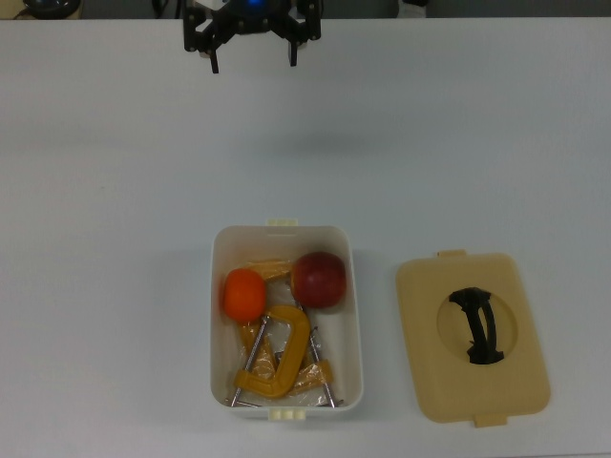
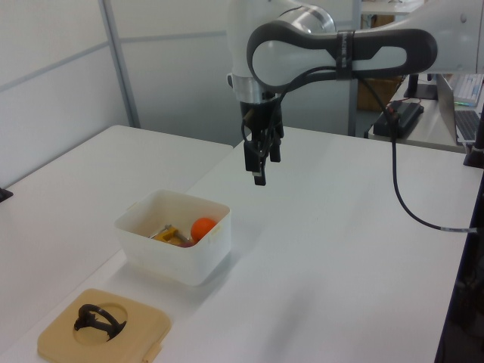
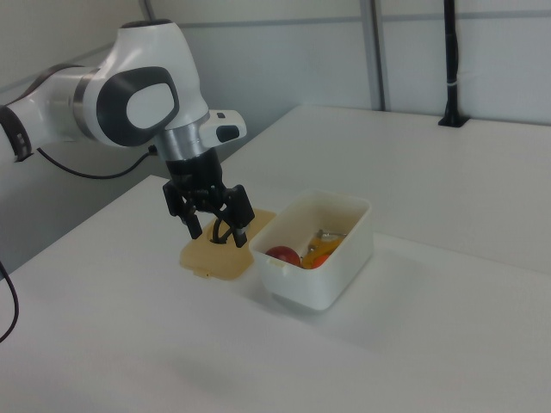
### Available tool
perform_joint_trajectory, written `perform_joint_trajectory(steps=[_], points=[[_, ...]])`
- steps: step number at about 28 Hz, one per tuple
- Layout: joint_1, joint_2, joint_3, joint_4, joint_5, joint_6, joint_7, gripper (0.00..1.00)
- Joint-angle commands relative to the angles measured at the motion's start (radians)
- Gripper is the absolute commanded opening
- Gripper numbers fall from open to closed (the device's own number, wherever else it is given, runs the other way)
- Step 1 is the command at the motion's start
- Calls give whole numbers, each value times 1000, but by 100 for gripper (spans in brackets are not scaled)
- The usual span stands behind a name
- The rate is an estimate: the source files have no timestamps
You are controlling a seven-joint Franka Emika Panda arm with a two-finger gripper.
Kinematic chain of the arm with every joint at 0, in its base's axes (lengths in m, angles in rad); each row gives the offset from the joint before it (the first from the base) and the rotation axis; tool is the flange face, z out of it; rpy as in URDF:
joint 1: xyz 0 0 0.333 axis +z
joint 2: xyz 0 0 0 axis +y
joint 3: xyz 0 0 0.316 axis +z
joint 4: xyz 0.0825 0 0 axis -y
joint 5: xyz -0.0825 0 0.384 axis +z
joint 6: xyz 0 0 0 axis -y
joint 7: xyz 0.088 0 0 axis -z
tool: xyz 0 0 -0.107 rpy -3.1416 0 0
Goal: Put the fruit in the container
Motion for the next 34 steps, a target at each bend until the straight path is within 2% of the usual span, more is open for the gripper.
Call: perform_joint_trajectory(steps=[1, 18, 34], points=[[4, -13, -16, -19, 15, -11, -34, 100], [5, 4, -3, -19, 4, -13, -37, 100], [-5, 3, -17, 5, 6, -19, -28, 100]])
